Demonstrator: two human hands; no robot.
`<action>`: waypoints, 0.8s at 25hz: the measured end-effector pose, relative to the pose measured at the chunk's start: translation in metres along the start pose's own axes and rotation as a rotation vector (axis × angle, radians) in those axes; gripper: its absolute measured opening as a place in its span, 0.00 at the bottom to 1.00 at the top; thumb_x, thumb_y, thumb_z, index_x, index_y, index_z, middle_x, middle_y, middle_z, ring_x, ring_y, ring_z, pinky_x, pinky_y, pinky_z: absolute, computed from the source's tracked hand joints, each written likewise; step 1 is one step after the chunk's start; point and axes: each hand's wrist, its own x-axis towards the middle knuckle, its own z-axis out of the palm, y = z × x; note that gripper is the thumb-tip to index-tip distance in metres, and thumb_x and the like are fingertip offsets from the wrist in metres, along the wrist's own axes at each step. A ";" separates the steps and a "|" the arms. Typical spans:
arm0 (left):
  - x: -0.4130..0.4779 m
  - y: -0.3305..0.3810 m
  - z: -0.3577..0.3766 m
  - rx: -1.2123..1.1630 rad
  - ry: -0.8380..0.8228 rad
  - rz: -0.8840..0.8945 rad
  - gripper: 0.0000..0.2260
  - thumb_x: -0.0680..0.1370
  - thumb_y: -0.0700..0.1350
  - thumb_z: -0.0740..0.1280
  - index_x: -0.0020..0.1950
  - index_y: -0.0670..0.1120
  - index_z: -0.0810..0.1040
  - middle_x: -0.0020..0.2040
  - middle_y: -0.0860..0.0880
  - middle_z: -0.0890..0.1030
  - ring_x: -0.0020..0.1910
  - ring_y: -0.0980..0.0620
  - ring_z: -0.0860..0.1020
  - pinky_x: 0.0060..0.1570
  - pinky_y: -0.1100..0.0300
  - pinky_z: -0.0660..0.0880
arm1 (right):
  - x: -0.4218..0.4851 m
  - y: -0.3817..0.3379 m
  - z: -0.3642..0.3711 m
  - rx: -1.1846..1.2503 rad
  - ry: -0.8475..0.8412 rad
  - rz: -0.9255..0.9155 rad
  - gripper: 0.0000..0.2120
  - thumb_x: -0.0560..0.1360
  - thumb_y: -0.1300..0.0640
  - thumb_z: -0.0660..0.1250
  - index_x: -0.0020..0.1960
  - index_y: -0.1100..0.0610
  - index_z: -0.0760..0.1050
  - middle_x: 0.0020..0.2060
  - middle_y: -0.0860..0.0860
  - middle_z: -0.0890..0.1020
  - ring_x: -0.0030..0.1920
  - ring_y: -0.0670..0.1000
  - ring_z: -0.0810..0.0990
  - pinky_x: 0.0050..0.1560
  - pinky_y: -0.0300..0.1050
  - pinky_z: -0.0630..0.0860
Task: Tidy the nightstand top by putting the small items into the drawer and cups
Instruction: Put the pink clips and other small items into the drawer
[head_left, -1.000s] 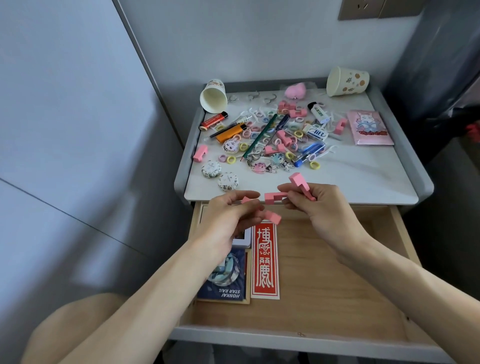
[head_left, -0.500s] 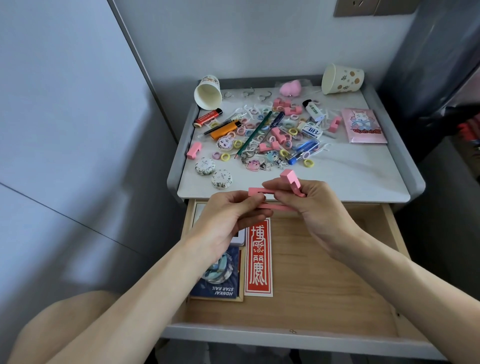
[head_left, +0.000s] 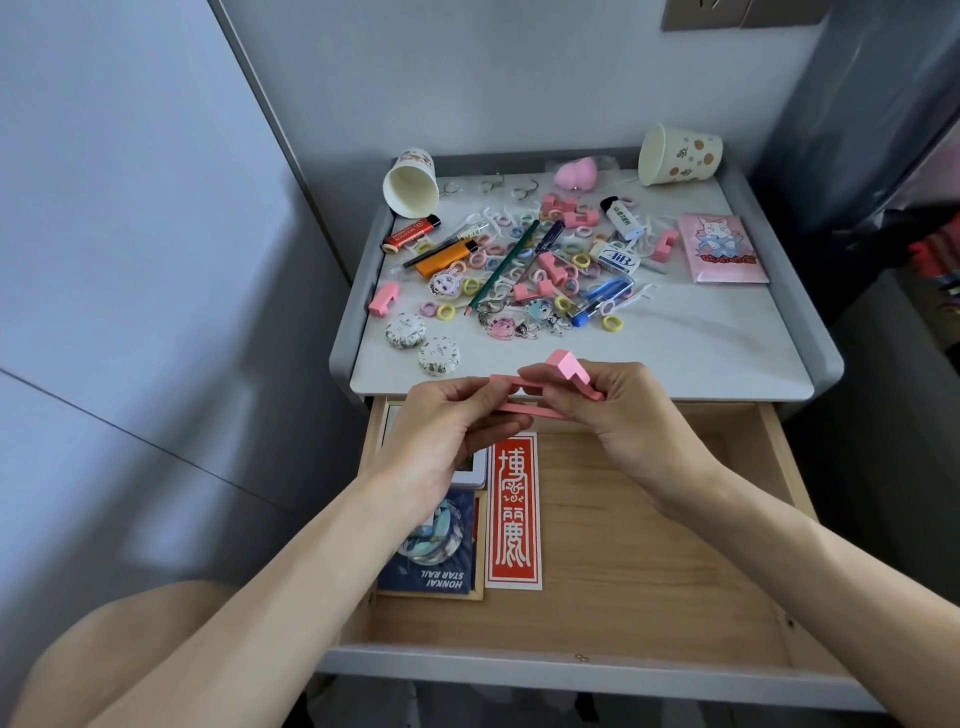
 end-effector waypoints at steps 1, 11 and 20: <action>0.000 0.000 0.000 0.007 -0.001 -0.003 0.09 0.77 0.39 0.69 0.54 0.36 0.82 0.44 0.38 0.86 0.37 0.49 0.86 0.38 0.65 0.82 | 0.000 0.000 0.000 -0.027 -0.003 0.002 0.10 0.78 0.62 0.66 0.57 0.56 0.82 0.50 0.47 0.86 0.54 0.43 0.82 0.58 0.37 0.76; 0.001 0.002 -0.009 0.144 -0.025 -0.008 0.06 0.77 0.38 0.69 0.50 0.38 0.84 0.47 0.37 0.86 0.41 0.47 0.85 0.45 0.61 0.82 | 0.009 -0.012 -0.028 -0.272 0.075 0.224 0.24 0.78 0.39 0.60 0.50 0.60 0.79 0.34 0.48 0.67 0.35 0.48 0.63 0.39 0.46 0.62; 0.001 0.000 -0.007 0.224 -0.050 -0.026 0.06 0.79 0.38 0.68 0.52 0.37 0.83 0.46 0.39 0.86 0.42 0.47 0.86 0.43 0.63 0.83 | 0.011 -0.011 -0.026 -0.256 -0.002 0.112 0.07 0.81 0.59 0.61 0.58 0.57 0.75 0.38 0.47 0.82 0.35 0.47 0.77 0.38 0.40 0.72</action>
